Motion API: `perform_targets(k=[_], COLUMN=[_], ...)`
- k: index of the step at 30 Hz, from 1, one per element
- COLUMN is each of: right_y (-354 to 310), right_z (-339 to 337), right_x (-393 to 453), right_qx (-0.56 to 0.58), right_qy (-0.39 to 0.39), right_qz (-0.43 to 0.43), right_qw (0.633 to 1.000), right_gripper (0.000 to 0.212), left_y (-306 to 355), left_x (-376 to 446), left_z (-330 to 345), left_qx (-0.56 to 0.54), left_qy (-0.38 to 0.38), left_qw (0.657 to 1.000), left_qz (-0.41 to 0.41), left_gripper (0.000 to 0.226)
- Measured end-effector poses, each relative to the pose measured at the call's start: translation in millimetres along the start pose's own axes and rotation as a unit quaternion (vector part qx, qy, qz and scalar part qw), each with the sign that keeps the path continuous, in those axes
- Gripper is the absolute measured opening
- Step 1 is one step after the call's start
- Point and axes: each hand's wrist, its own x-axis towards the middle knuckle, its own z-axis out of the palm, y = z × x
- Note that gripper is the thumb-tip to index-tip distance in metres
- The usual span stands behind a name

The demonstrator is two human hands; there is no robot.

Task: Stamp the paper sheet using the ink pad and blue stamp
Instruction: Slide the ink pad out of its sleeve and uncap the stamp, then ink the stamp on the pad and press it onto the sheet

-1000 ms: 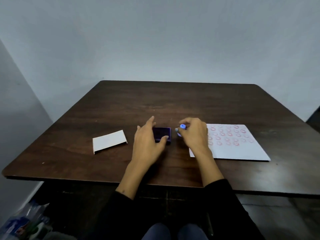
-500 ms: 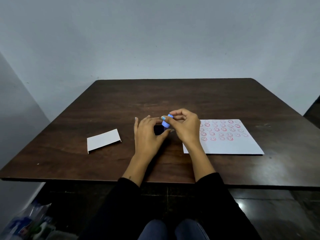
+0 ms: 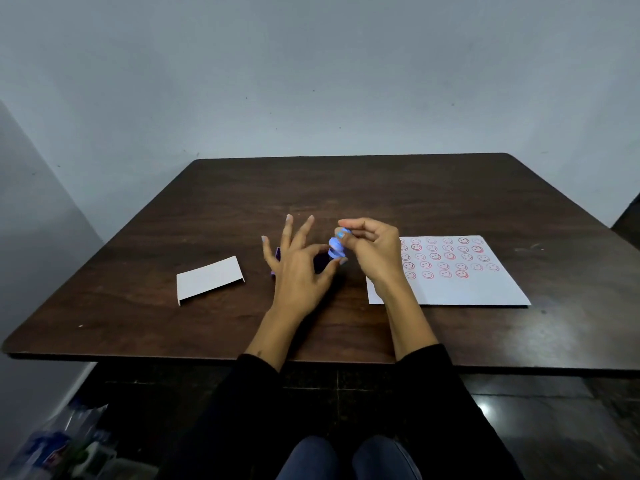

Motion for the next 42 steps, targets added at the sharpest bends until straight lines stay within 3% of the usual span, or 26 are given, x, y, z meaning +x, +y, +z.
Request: perform_targets(k=[3, 8, 14, 17, 20, 22, 24, 26, 29, 35, 42], right_y=[-5.6, -8.5, -9.3, -10.8, -10.7, -8.9, -4.2, -0.4, 4.8, 8.9, 8.7], right_z=[-2.7, -11.4, -15.9, -16.1, -10.0, -1.0, 11.3, 24.0, 39.1, 50.4, 52.3], right_x=[1.9, 4.1, 5.6, 4.5, 5.9, 5.0, 3.8, 2.4, -1.8, -5.8, -8.3], right_qx=[0.133, 0.356, 0.491, 0.505, 0.387, 0.215, 0.022, -0.144, -0.245, -0.316, -0.343], right_qy=[0.021, 0.023, 0.010, -0.011, -0.006, -0.011, -0.018, -0.048, -0.108, -0.127, -0.105], right_qz=[0.007, 0.049, 0.112, 0.135, 0.107, 0.058, -0.007, -0.067, -0.103, -0.130, -0.137], right_qw=[0.991, 0.933, 0.864, 0.852, 0.916, 0.975, 1.000, 0.986, 0.958, 0.931, 0.923], right_gripper=[0.018, 0.015, 0.018, 0.017, 0.018, 0.021, 0.027, 0.027, 0.027, 0.025, 0.026], left_y=[0.1, -1.5, -15.6, -37.1, -51.5, -54.4, -55.2, -54.9, -55.3, -53.1, -55.6], left_x=[-3.2, -4.3, 6.4, 19.0, 18.2, 14.4, 12.1, 10.2, 9.0, 7.5, 7.7], left_z=[1.8, 4.4, -9.2, -25.4, -34.9, -35.8, -34.1, -32.4, -33.3, -34.3, -33.0], left_qx=[0.031, 0.076, 0.066, 0.072, 0.039, 0.050, 0.081, 0.098, 0.077, 0.059, 0.067], left_qy=[-0.047, -0.076, -0.035, -0.121, -0.184, -0.167, -0.151, -0.148, -0.139, -0.124, -0.136], left_qw=[0.998, 0.993, 0.997, 0.989, 0.979, 0.981, 0.983, 0.983, 0.986, 0.990, 0.987], left_qz=[0.029, 0.053, 0.002, -0.036, -0.083, -0.083, -0.062, -0.047, -0.048, -0.030, -0.049], left_gripper=[0.030, 0.042, 0.106, 0.128, 0.128, 0.120, 0.114, 0.110, 0.100, 0.074, 0.074])
